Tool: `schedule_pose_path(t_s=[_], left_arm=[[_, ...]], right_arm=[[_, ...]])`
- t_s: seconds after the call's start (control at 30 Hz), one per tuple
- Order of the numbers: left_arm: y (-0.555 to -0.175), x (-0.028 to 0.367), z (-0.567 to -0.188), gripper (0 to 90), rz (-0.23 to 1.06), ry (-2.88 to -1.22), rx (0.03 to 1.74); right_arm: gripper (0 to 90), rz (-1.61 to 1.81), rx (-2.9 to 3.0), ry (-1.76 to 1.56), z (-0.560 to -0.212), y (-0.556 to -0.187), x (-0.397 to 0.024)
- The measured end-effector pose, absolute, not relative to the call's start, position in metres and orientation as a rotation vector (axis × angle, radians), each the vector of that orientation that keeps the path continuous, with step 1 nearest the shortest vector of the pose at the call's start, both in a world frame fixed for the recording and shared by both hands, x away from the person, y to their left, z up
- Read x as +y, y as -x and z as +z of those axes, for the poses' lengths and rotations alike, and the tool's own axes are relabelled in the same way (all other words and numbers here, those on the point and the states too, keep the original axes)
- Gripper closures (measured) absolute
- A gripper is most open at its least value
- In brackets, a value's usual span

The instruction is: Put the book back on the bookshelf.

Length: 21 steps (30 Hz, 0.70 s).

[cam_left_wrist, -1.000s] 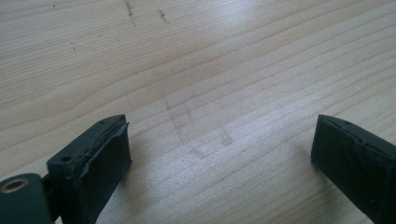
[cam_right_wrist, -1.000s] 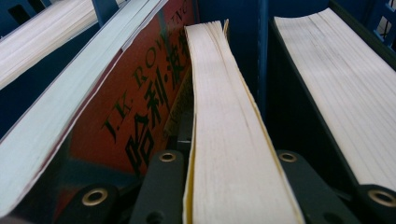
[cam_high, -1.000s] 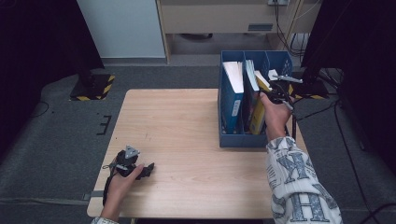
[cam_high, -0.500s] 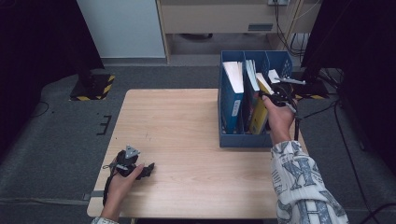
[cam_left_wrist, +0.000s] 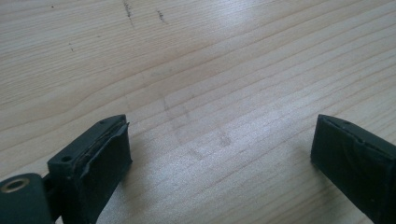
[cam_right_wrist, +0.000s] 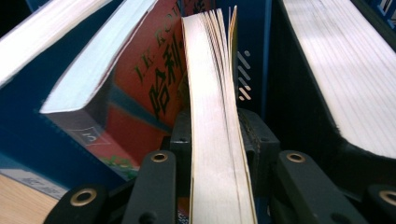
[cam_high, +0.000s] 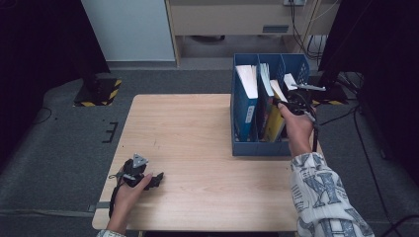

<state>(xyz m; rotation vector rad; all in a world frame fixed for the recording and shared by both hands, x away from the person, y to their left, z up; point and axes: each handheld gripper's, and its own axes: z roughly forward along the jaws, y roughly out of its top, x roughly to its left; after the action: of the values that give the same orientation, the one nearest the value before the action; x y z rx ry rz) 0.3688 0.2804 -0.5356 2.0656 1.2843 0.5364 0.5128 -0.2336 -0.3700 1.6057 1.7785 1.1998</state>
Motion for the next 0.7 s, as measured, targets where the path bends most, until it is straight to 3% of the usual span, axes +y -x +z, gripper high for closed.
schedule_pose_path(t_s=[0.7], left_arm=[[-0.369, 0.279, -0.536, 4.1, 0.532, -2.066, 1.283]], right_arm=[[70.6, 1.219, 1.780, -1.613, -0.355, -0.500, -0.236]])
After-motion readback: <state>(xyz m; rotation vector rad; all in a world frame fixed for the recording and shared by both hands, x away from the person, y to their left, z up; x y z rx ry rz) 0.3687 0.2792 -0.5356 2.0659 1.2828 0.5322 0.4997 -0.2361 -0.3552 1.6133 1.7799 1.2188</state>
